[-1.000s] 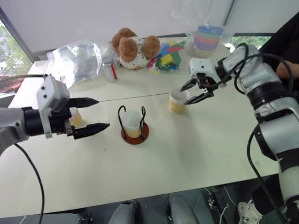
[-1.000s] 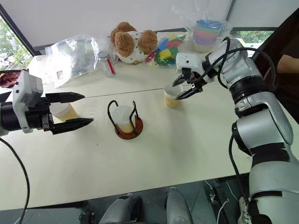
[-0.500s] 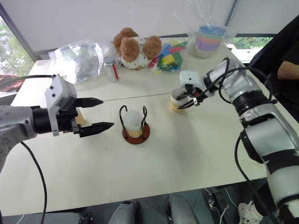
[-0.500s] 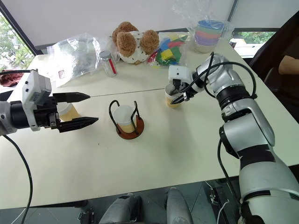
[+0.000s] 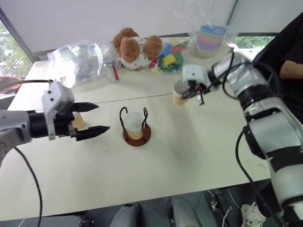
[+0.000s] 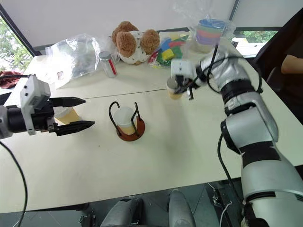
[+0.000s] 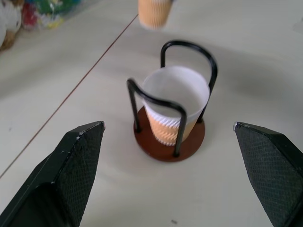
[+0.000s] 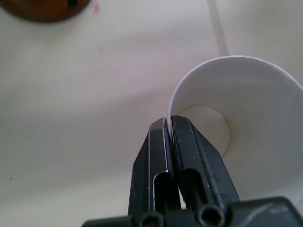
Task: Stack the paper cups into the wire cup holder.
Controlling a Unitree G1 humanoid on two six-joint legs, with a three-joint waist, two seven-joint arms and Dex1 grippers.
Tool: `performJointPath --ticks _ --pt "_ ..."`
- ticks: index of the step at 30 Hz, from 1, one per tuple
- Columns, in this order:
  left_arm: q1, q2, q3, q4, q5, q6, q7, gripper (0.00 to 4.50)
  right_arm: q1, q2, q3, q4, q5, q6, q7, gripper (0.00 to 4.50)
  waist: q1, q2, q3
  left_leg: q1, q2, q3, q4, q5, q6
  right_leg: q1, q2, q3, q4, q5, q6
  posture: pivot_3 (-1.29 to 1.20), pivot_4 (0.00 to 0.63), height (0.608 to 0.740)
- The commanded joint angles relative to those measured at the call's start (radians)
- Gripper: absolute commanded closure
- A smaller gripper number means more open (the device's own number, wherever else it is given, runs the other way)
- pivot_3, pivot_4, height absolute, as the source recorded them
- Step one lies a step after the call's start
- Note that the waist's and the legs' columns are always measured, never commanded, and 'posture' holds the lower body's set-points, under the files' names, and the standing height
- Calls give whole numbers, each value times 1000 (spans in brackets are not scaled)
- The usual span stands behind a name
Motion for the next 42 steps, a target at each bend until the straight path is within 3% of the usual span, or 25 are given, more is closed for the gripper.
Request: performJointPath --ticks 1,8,13,23,35,38,42 --pt "46 14 36 49 76 -77 -35 0 -160 25 -78 -86 213 76 160 4450 -7 0 0 0 1 0 0 0 0 0 1 0 0 0 0 0 150 740" --pt "95 29 51 42 93 -93 -86 0 -113 -29 190 -502 650 264 193 4450 -12 -3 -2 0 1 -2 3 -2 -1 3 0 -1 -1 0 0 0 150 740" --pt "102 4 55 -9 77 -67 -50 0 -97 -61 351 -651 797 298 193 4450 -2 -3 -2 0 1 -2 3 -2 0 2 0 -1 0 0 0 0 150 740" --pt "153 -34 91 -79 54 -33 7 0 -126 21 499 -527 792 217 193 4450 4 -3 -2 0 1 -1 3 -2 0 1 0 0 1 0 0 0 150 740" --pt "143 -56 80 -85 52 -38 32 0 -157 129 516 -337 719 167 193 4450 8 -3 -2 0 1 -1 3 -2 0 0 0 -1 1 0 0 0 150 740" --pt "140 -54 81 -83 54 -40 30 0 -155 124 531 -342 719 165 193 3672 8 -3 -2 0 1 -1 3 -2 0 0 0 -1 1 0 0 0 150 740" --pt "134 -49 81 -75 59 -45 26 0 -158 105 549 -371 748 187 193 1684 8 -3 -2 0 1 -1 3 -2 0 0 0 -1 1 0 0 0 150 740"
